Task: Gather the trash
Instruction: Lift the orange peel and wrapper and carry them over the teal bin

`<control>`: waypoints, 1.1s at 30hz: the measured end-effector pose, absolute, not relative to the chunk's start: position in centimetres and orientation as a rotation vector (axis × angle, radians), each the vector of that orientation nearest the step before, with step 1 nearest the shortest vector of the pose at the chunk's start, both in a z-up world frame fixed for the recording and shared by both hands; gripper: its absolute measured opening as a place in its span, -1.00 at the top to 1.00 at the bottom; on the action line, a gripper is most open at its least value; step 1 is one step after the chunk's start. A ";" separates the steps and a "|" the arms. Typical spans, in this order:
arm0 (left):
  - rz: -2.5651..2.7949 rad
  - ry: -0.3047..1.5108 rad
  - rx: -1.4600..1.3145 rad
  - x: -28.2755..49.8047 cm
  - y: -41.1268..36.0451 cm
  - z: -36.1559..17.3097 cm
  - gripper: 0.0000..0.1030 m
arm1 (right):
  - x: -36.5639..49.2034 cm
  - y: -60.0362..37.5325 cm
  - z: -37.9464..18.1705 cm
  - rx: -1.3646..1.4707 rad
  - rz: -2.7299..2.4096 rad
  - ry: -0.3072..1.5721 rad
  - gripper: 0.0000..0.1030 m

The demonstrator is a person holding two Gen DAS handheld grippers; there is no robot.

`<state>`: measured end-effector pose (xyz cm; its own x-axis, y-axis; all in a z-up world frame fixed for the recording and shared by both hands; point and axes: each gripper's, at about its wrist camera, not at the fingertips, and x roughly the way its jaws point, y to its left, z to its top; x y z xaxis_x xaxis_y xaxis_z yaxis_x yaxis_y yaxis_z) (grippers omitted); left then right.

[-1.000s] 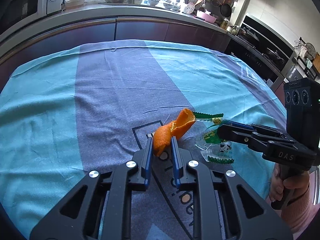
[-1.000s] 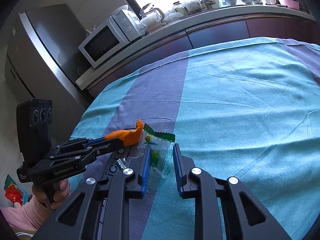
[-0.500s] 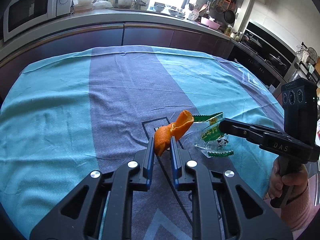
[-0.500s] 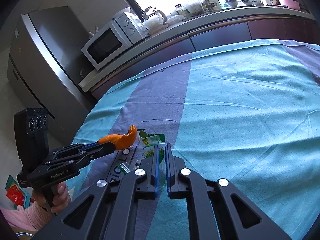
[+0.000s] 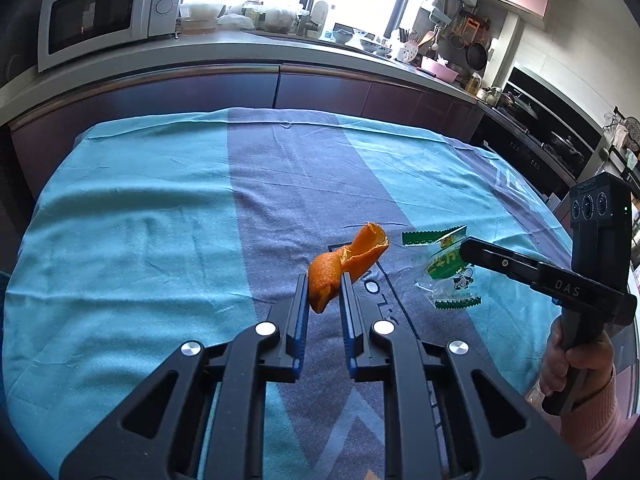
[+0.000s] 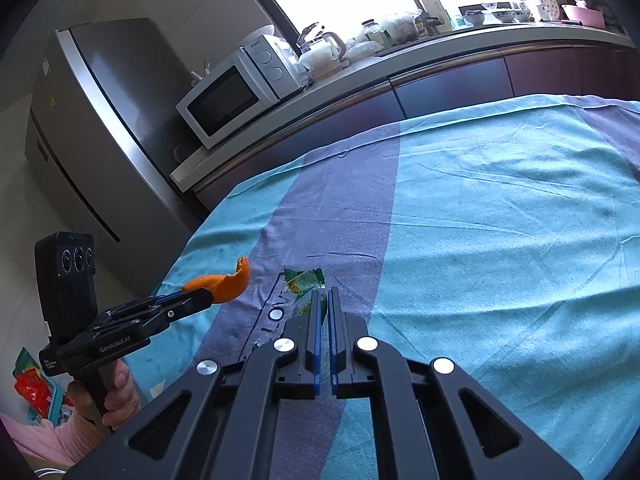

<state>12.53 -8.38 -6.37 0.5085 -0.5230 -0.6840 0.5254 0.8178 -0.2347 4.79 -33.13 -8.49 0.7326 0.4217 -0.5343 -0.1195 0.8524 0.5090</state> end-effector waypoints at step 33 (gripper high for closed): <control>-0.460 0.766 -0.061 10.7 0.3 -4.5 0.70 | 6.7 -26.8 -6.7 0.448 0.479 0.679 0.96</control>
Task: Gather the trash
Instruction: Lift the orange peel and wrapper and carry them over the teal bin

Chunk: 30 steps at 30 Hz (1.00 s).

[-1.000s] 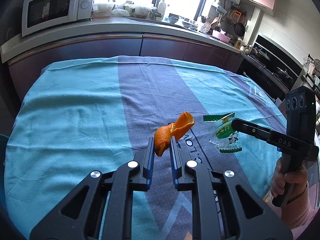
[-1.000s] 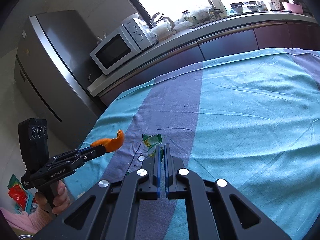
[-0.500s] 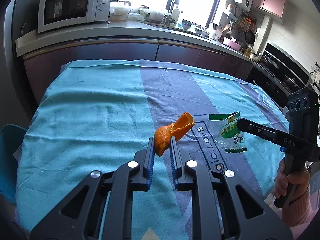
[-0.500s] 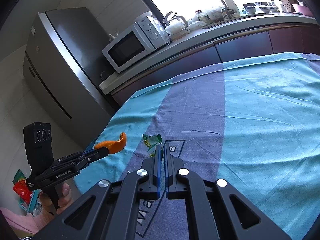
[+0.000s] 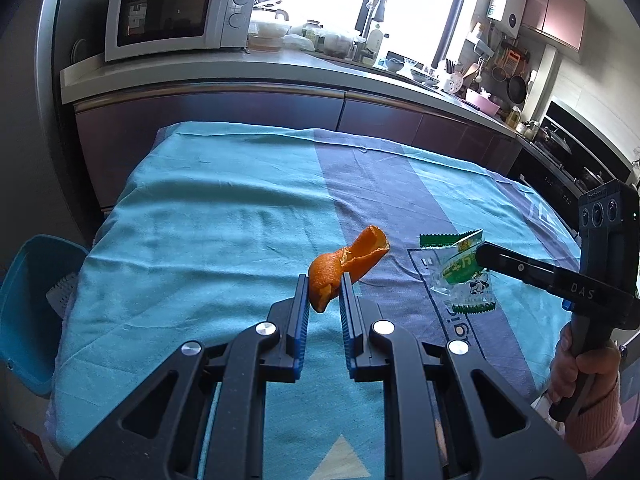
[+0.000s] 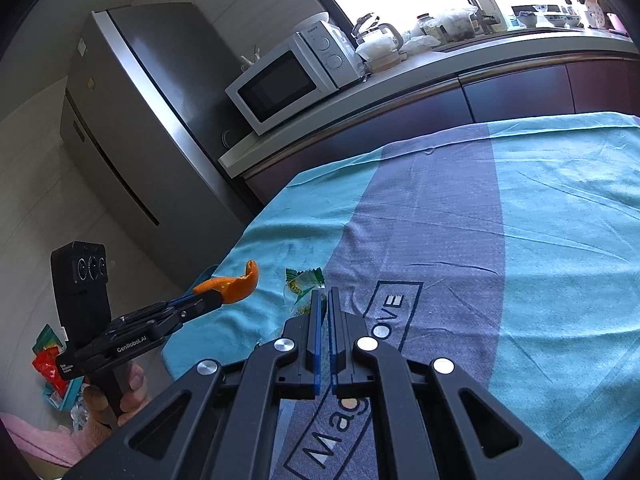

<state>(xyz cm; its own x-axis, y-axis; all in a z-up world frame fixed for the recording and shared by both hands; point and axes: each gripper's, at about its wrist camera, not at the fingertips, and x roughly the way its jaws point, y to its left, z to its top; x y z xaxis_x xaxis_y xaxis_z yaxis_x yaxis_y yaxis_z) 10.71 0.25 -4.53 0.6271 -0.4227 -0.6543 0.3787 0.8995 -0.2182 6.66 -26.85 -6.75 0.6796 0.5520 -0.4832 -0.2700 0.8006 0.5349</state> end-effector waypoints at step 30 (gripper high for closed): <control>-0.364 0.728 -0.106 9.5 5.1 -3.3 0.70 | 7.9 -21.9 -5.9 0.407 0.587 0.698 0.96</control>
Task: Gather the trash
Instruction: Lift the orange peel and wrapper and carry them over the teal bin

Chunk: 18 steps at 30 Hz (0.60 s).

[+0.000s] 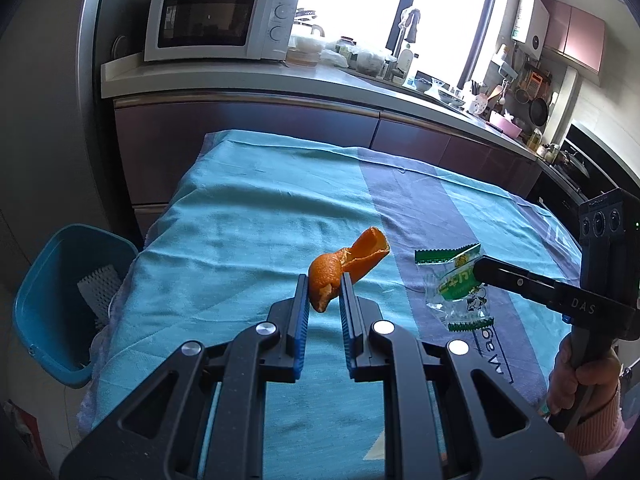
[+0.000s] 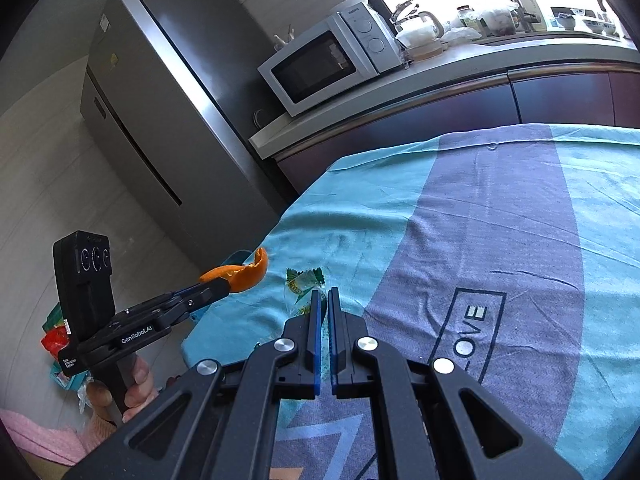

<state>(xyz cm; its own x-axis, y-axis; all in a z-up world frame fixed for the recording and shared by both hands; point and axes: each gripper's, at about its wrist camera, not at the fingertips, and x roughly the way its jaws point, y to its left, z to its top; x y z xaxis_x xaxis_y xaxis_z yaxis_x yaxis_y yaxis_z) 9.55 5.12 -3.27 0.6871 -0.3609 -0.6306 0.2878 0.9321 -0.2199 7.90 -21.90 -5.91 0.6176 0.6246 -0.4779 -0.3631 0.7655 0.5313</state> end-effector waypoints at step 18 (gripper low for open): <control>-0.311 0.721 -0.128 9.4 7.7 -2.8 0.70 | 8.6 -19.0 -5.6 0.376 0.643 0.710 0.96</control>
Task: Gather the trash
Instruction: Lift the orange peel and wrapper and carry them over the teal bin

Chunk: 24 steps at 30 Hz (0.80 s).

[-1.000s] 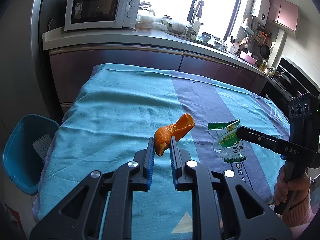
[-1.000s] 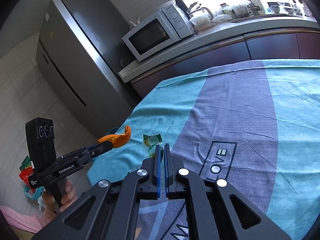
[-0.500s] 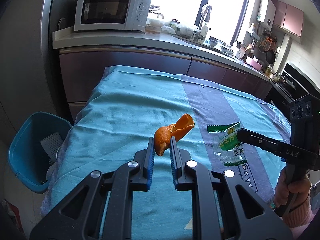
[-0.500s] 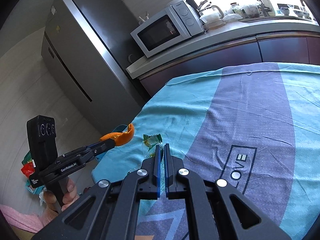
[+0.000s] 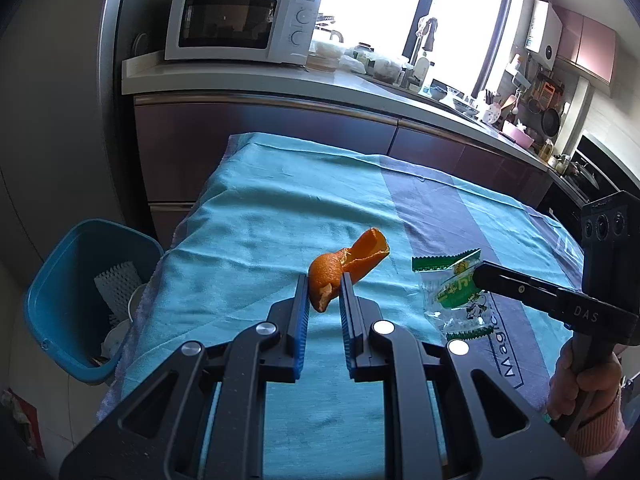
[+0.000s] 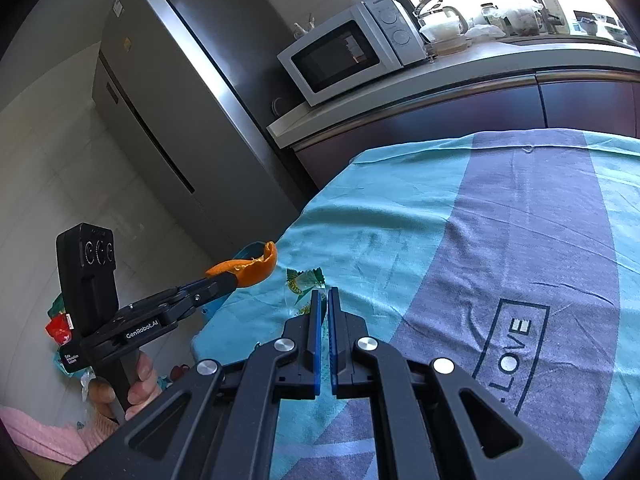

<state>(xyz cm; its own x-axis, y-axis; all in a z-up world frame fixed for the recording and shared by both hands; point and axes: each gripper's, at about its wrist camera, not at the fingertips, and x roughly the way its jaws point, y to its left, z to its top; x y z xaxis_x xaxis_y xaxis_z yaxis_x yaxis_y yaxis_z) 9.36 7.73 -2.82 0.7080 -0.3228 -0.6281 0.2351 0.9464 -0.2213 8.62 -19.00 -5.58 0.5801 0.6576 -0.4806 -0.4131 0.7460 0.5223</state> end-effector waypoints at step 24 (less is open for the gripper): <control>-0.259 0.711 -0.148 9.2 10.0 -2.5 0.70 | 9.6 -15.8 -5.4 0.348 0.702 0.724 0.96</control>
<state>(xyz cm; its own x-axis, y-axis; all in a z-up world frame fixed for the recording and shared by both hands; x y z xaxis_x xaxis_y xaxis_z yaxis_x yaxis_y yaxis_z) 9.16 9.95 -2.48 0.7274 -0.2843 -0.6246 0.1842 0.9576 -0.2214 9.55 -15.80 -5.38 0.5377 0.6908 -0.4835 -0.4617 0.7210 0.5167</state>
